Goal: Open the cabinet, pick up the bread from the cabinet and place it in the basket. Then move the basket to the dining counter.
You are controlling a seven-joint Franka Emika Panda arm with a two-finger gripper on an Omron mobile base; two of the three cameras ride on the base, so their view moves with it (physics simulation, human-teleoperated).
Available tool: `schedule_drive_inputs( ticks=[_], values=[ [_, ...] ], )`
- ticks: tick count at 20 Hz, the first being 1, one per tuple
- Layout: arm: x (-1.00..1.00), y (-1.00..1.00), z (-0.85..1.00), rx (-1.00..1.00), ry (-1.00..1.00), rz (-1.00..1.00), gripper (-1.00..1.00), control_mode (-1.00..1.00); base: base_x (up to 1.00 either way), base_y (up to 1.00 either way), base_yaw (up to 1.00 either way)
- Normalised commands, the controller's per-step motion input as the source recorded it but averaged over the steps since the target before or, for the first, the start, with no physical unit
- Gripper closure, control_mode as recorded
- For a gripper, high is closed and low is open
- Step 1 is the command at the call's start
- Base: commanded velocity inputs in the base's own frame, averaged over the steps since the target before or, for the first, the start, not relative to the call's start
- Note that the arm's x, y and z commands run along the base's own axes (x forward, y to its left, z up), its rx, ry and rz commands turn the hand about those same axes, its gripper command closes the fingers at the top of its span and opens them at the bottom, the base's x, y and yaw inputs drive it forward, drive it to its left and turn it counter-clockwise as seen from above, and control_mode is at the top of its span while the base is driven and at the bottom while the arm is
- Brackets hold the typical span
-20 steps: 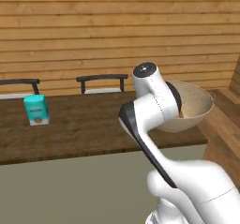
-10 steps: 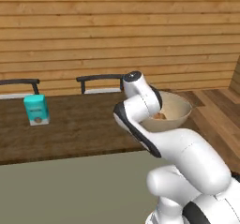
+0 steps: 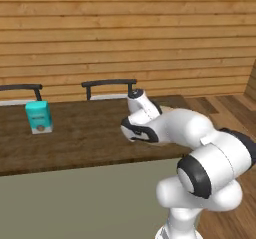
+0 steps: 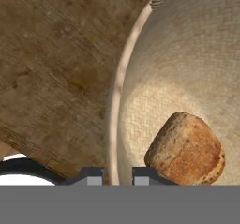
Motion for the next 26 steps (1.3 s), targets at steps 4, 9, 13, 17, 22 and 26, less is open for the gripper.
schedule_drive_inputs(
  ticks=[4, 9, 13, 17, 22, 26],
  values=[
    [0.99, -0.01, -0.48, 0.03, 0.00, 0.00, 1.00, -1.00, 0.00, 0.00, 0.00],
    [0.93, 0.00, -0.40, 0.00, 0.00, 0.00, 1.00, -1.00, 0.00, 0.00, 0.00],
    [-0.19, 0.03, -0.08, 0.01, -0.03, 0.00, -1.00, -1.00, 0.00, 0.00, 0.00],
    [-0.63, 0.05, 0.38, 0.00, -0.12, -0.07, -1.00, -1.00, 0.00, 0.00, 0.00],
    [-0.35, 0.00, 0.96, 0.00, -0.11, -0.15, -1.00, -1.00, 0.00, 0.00, 0.00],
    [-0.27, -0.08, 1.00, 0.00, -0.14, -0.11, -1.00, -1.00, 0.00, 0.00, 0.00]
  ],
)
